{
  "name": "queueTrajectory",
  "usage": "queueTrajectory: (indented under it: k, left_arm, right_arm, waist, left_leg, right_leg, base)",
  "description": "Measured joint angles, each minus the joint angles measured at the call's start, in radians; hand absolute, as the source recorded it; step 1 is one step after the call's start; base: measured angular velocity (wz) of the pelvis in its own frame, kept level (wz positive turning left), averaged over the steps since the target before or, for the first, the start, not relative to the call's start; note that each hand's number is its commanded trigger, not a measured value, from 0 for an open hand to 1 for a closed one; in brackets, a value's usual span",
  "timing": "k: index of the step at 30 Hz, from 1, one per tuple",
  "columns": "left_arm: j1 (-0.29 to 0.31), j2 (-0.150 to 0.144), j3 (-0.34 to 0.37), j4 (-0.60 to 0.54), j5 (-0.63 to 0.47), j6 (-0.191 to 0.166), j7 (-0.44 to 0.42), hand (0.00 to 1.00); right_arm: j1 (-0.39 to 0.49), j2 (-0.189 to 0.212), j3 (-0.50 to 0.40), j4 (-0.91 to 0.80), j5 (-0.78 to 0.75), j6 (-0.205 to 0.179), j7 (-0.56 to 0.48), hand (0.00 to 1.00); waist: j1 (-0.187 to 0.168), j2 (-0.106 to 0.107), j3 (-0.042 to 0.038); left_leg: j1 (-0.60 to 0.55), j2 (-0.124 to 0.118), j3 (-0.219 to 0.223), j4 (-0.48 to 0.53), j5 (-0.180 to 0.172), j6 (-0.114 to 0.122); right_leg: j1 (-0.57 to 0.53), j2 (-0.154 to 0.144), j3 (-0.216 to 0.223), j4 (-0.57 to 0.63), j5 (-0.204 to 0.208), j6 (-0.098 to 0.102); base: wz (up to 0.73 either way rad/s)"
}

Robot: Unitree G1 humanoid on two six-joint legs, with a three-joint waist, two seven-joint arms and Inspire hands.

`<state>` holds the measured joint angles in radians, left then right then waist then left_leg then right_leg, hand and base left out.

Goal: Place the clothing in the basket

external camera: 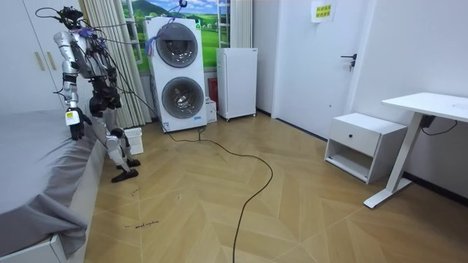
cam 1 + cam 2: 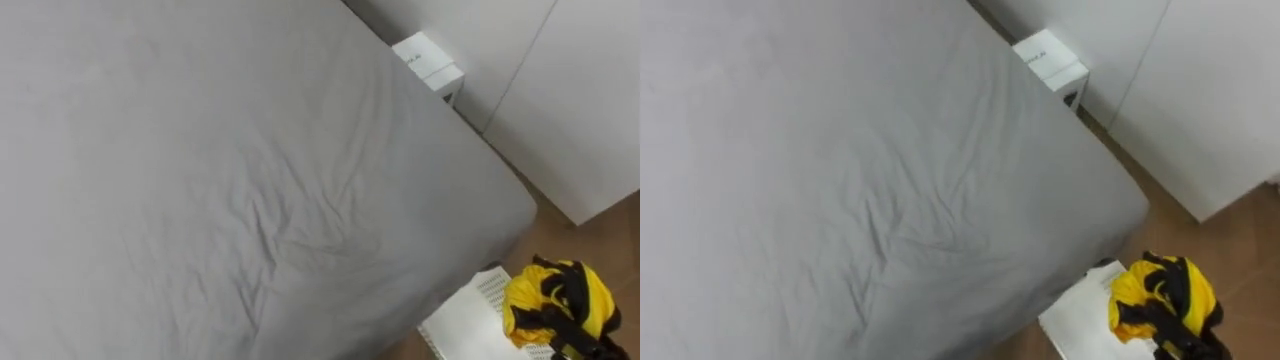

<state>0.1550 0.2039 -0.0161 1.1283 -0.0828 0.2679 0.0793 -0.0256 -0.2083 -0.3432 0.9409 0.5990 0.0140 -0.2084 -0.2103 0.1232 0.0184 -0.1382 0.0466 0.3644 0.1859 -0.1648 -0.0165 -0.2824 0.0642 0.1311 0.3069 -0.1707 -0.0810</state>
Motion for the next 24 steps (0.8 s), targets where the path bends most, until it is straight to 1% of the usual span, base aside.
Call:
queueTrajectory:
  k: [2, 3, 4, 7, 8, 9, 10, 11, 12, 14, 16, 19, 24]
  left_arm:
    - [-0.006, 0.0, -0.031, 0.0, -0.045, -0.009, 0.015, 0.0]
    - [-0.011, 0.0, -0.05, 0.002, -0.075, -0.015, 0.026, 0.0]
    - [-0.01, 0.0, -0.059, 0.003, -0.087, -0.02, 0.028, 0.0]
    - [-0.015, -0.001, -0.079, 0.005, -0.11, -0.052, 0.041, 0.0]
    - [-0.025, -0.002, -0.081, 0.016, -0.112, -0.055, 0.043, 0.0]
    - [-0.038, -0.005, -0.084, 0.034, -0.112, -0.055, 0.044, 0.0]
    - [-0.044, -0.006, -0.084, 0.04, -0.112, -0.055, 0.045, 0.0]
    - [-0.054, -0.006, -0.086, 0.047, -0.112, -0.056, 0.047, 0.0]
    - [-0.061, -0.007, -0.088, 0.052, -0.112, -0.058, 0.05, 0.0]
    - [-0.065, -0.009, -0.108, 0.054, -0.113, -0.059, 0.065, 0.0]
    - [-0.073, -0.014, -0.117, 0.062, -0.133, -0.061, 0.074, 0.0]
    - [-0.075, -0.017, -0.146, 0.075, -0.159, -0.077, 0.09, 0.0]
    - [-0.075, -0.025, -0.156, 0.085, -0.184, -0.098, 0.109, 0.0]
  right_arm:
    - [-0.012, -0.001, 0.01, 0.03, -0.001, -0.008, 0.001, 1.0]
    - [-0.031, -0.003, 0.01, 0.052, -0.005, -0.009, -0.003, 1.0]
    - [-0.038, -0.005, 0.01, 0.067, -0.007, -0.011, -0.004, 1.0]
    - [-0.063, -0.025, 0.009, 0.127, -0.002, -0.013, -0.018, 1.0]
    - [-0.076, -0.033, 0.006, 0.149, 0.001, -0.014, -0.023, 0.73]
    - [-0.087, -0.04, 0.004, 0.161, 0.002, -0.014, -0.03, 0.54]
    - [-0.09, -0.043, 0.002, 0.166, 0.003, -0.016, -0.031, 0.04]
    - [-0.096, -0.049, 0.001, 0.18, 0.002, -0.024, -0.032, 0.0]
    - [-0.1, -0.054, 0.001, 0.187, 0.003, -0.026, -0.034, 0.0]
    - [-0.107, -0.059, -0.001, 0.189, -0.001, -0.031, -0.039, 0.0]
    - [-0.112, -0.064, -0.001, 0.192, -0.001, -0.044, -0.04, 0.0]
    - [-0.119, -0.068, -0.002, 0.194, -0.001, -0.059, -0.039, 0.0]
    - [-0.117, -0.068, -0.002, 0.195, -0.001, -0.09, -0.029, 0.0]
  waist:
    - [0.0, 0.007, -0.0007]
    - [0.0, 0.013, 0.0002]
    - [0.0, 0.016, -0.0014]
    - [0.0, 0.029, -0.0001]
    - [0.0, 0.031, -0.0011]
    - [0.0, 0.032, -0.0013]
    - [0.0, 0.034, -0.002]
    - [0.0, 0.035, -0.0017]
    - [0.0, 0.035, -0.0017]
    - [0.0, 0.036, -0.0015]
    - [0.0, 0.041, -0.0006]
    - [0.001, 0.043, -0.0004]
    - [0.001, 0.043, 0.0]
  left_leg:
    - [-0.029, -0.003, 0.004, 0.01, 0.0, 0.0]
    - [-0.048, -0.003, 0.004, 0.015, 0.0, 0.001]
    - [-0.058, -0.003, 0.004, 0.016, 0.001, 0.001]
    - [-0.086, -0.006, 0.006, 0.018, 0.002, 0.003]
    - [-0.095, -0.008, 0.008, 0.018, 0.002, 0.004]
    - [-0.104, -0.008, 0.013, 0.017, 0.003, 0.005]
    - [-0.11, -0.008, 0.013, 0.017, 0.004, 0.006]
    - [-0.121, -0.009, 0.012, 0.017, 0.005, 0.008]
    - [-0.13, -0.013, 0.014, 0.017, 0.006, 0.01]
    - [-0.137, -0.014, 0.015, 0.017, 0.008, 0.013]
    - [-0.139, -0.014, 0.015, 0.017, 0.008, 0.013]
    - [-0.138, -0.014, 0.015, 0.017, 0.008, 0.013]
    - [-0.137, -0.016, 0.014, 0.017, 0.008, 0.013]
  right_leg:
    - [-0.039, 0.0, 0.013, 0.024, -0.001, 0.003]
    - [-0.061, 0.002, 0.022, 0.029, 0.002, 0.006]
    - [-0.071, 0.003, 0.028, 0.031, 0.004, 0.007]
    - [-0.107, 0.007, 0.046, 0.04, 0.014, 0.012]
    - [-0.124, 0.006, 0.054, 0.049, 0.015, 0.012]
    - [-0.141, 0.006, 0.061, 0.059, 0.015, 0.013]
    - [-0.149, 0.006, 0.063, 0.06, 0.016, 0.014]
    - [-0.162, 0.006, 0.063, 0.066, 0.016, 0.015]
    - [-0.175, 0.007, 0.064, 0.073, 0.016, 0.015]
    - [-0.187, 0.007, 0.065, 0.077, 0.016, 0.015]
    - [-0.187, 0.007, 0.064, 0.077, 0.016, 0.014]
    - [-0.186, 0.007, 0.065, 0.077, 0.016, 0.014]
    - [-0.184, 0.007, 0.065, 0.077, 0.016, 0.014]
  base:
    - [-0.17]
    - [-0.18]
    - [-0.23]
    - [-0.22]
    - [-0.25]
    - [-0.23]
    - [-0.13]
    - [0.0]
    - [0.0]
    - [0.0]
    - [0.0]
    - [0.0]
    - [0.0]
